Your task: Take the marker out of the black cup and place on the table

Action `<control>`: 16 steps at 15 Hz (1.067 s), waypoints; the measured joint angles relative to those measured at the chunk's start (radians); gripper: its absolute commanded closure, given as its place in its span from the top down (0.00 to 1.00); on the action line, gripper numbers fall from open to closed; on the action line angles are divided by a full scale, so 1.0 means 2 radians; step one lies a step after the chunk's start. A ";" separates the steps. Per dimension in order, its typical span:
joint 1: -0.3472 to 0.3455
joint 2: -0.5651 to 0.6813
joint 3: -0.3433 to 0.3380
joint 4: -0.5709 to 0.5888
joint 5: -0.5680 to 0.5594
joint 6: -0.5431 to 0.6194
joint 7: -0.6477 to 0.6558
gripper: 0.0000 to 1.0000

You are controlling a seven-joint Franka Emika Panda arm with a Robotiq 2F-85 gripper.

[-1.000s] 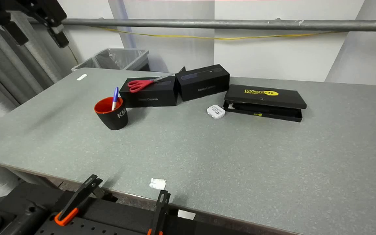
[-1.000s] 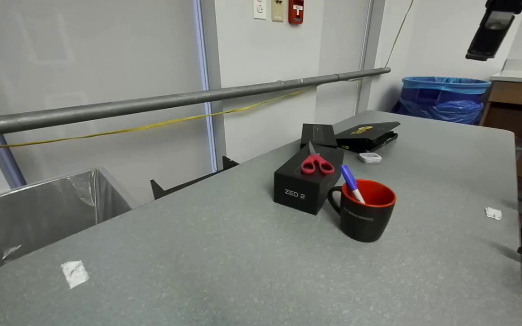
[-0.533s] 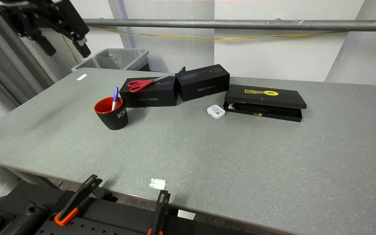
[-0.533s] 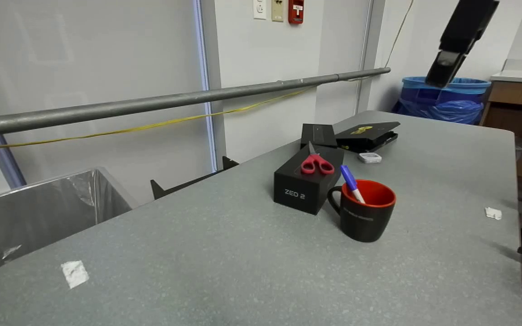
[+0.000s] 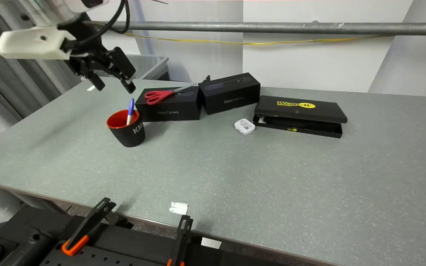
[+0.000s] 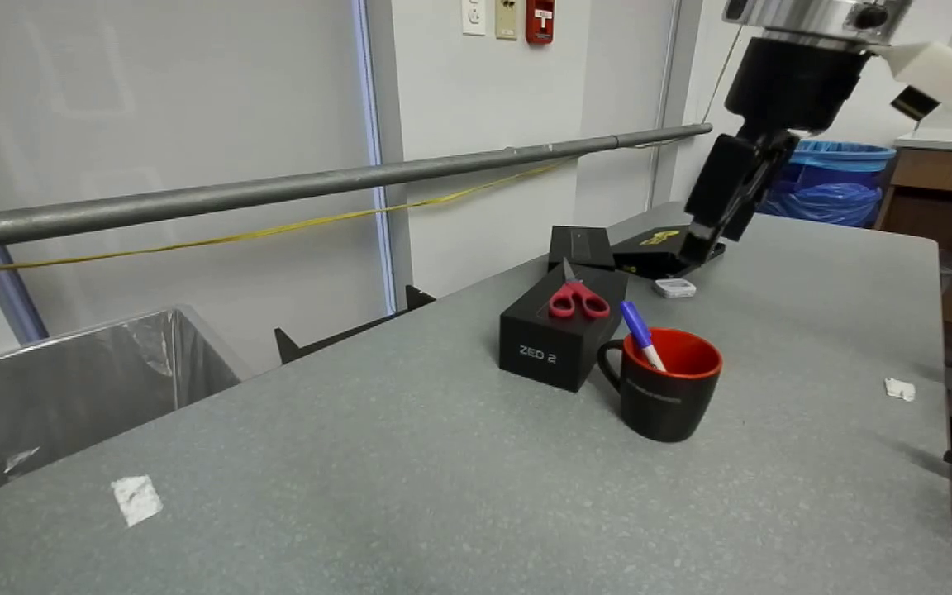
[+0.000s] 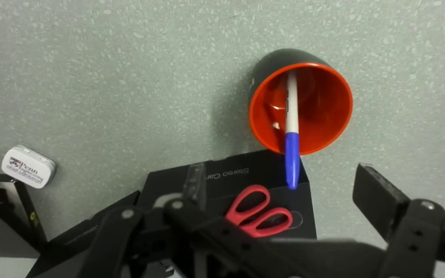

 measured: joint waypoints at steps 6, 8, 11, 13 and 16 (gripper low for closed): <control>-0.002 0.034 -0.001 0.024 -0.002 0.000 0.008 1.00; 0.001 0.034 -0.004 0.024 -0.002 0.000 0.008 1.00; 0.001 0.039 -0.005 0.025 -0.017 0.000 0.020 1.00; 0.000 0.050 -0.005 0.031 -0.060 0.000 0.060 1.00; 0.000 0.073 -0.006 0.050 -0.133 0.000 0.130 1.00</control>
